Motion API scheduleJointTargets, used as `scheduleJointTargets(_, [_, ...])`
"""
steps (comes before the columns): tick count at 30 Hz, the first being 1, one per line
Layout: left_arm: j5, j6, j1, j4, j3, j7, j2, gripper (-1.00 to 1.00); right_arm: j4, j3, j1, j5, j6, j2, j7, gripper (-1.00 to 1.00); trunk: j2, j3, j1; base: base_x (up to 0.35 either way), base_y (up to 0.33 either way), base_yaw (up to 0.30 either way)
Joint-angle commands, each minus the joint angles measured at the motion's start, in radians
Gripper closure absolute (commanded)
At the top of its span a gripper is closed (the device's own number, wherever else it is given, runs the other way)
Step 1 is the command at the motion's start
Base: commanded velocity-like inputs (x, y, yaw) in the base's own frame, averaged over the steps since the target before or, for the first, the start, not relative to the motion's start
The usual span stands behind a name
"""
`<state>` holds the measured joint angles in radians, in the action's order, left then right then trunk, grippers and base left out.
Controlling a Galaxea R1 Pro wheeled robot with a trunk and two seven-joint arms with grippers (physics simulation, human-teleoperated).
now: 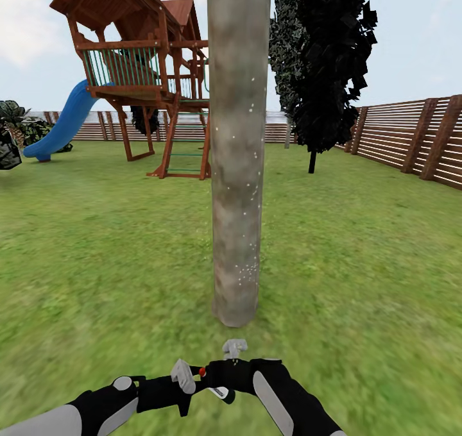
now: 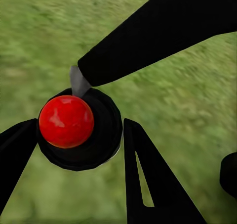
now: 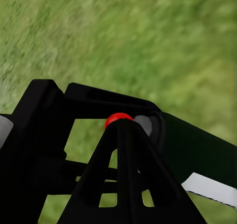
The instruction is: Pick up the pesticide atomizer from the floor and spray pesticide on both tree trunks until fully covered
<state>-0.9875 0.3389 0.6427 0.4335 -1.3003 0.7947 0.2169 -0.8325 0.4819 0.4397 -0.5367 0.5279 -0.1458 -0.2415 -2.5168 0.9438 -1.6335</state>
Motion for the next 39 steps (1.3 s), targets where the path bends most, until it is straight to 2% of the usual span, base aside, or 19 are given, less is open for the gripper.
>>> scheduleJointTargets(1, [-0.01, 0.005, 0.002, 0.0, -0.008, 0.0, 0.001, 1.0, 0.0, 0.0, 0.001, -0.002, 0.004, 0.0, -0.001, 1.0, 0.0, 0.001, 0.0, 0.0, 0.0, 0.0])
scheduleJointTargets(16, [-0.012, 0.005, 0.002, -0.01, -0.007, -0.002, 0.001, 1.0, -0.003, -0.001, 0.001, -0.005, 0.001, 0.003, -0.003, 1.0, 0.0, 0.001, 0.0, 0.0, 0.0, 0.0])
scheduleJointTargets(35, [-0.013, 0.005, 0.002, -0.011, -0.008, -0.002, -0.001, 1.0, -0.056, -0.015, 0.001, -0.005, 0.001, 0.014, -0.021, 1.0, 0.0, 0.001, 0.0, 0.0, 0.0, 0.0])
scheduleJointTargets(39, [-0.013, 0.005, 0.002, -0.01, -0.008, -0.002, -0.001, 1.0, -0.127, -0.016, -0.001, -0.005, 0.007, 0.015, -0.02, 1.0, 0.0, 0.001, 0.0, 0.0, 0.0, 0.0])
